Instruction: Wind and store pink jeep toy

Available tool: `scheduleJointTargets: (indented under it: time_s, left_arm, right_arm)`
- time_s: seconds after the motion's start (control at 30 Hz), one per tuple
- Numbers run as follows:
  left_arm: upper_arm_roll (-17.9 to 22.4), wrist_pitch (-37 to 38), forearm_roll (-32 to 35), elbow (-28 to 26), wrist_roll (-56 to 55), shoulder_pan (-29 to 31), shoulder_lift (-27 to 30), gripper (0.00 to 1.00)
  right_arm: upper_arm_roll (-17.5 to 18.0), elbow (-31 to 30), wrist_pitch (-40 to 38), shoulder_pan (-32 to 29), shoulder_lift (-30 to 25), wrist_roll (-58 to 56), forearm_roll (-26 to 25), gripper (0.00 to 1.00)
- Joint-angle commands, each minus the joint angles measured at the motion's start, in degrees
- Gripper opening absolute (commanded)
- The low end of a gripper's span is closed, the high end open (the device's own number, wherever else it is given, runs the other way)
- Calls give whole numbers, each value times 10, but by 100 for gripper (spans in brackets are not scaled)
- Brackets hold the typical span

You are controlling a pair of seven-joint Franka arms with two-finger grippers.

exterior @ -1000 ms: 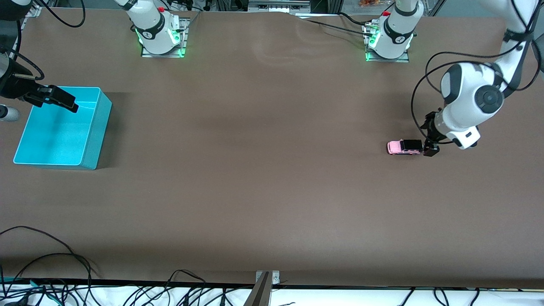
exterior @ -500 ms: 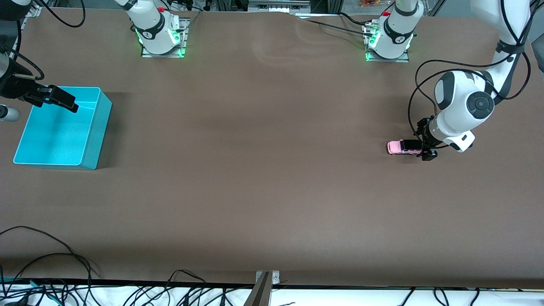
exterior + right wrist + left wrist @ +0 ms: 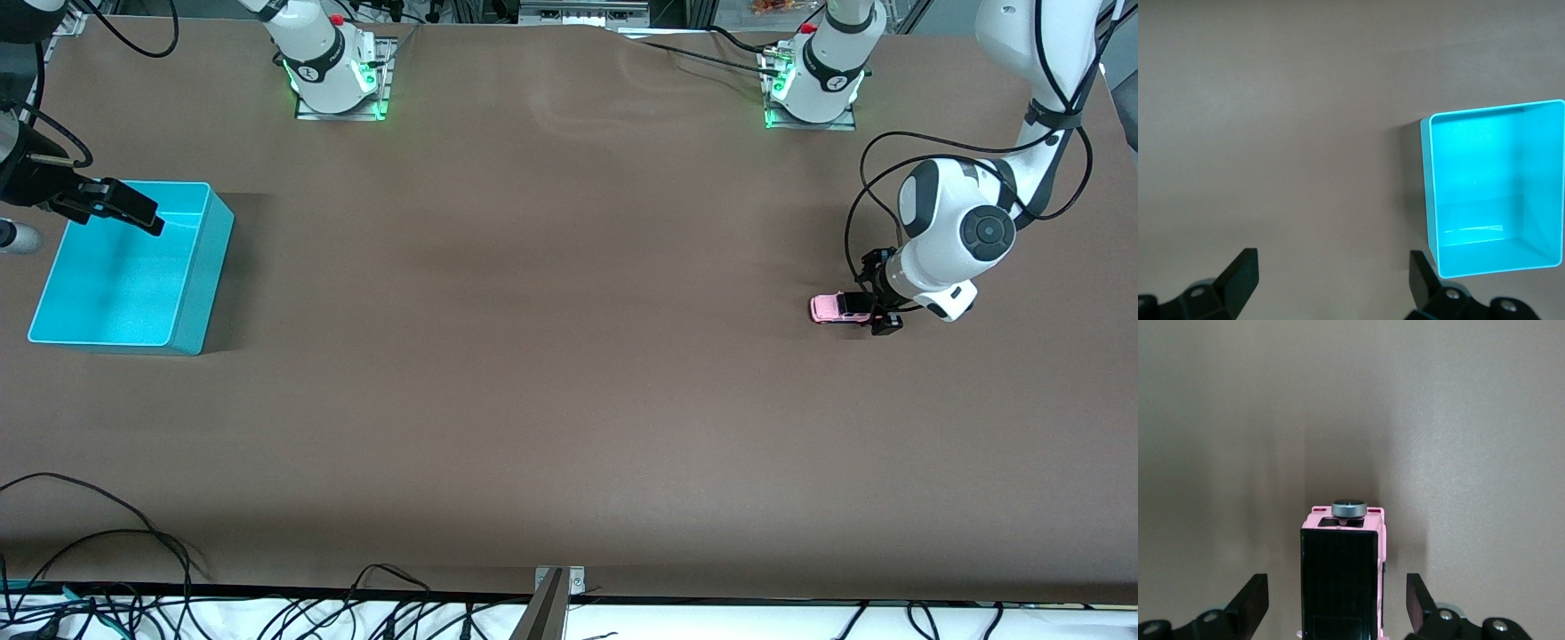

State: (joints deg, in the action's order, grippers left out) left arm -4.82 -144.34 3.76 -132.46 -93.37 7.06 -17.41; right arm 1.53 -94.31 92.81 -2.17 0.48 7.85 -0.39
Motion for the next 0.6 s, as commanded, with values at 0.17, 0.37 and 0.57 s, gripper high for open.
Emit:
scheduleJointTargets:
  time_s: [0.17,0.37,0.57]
  left_arm:
    - [-2,-5,15,10,-23,-6,-16,72]
    - [-3,-5,15,10,-23,-8,-15,51]
    - [-3,-5,22,10,-23,-15,-22,34]
  right_arm:
    - [1,15,-12,0,5,-8,-6,100]
    - [1,15,-12,0,5,-8,-6,100]
    - [1,15,-12,0,5,-8,-6,100]
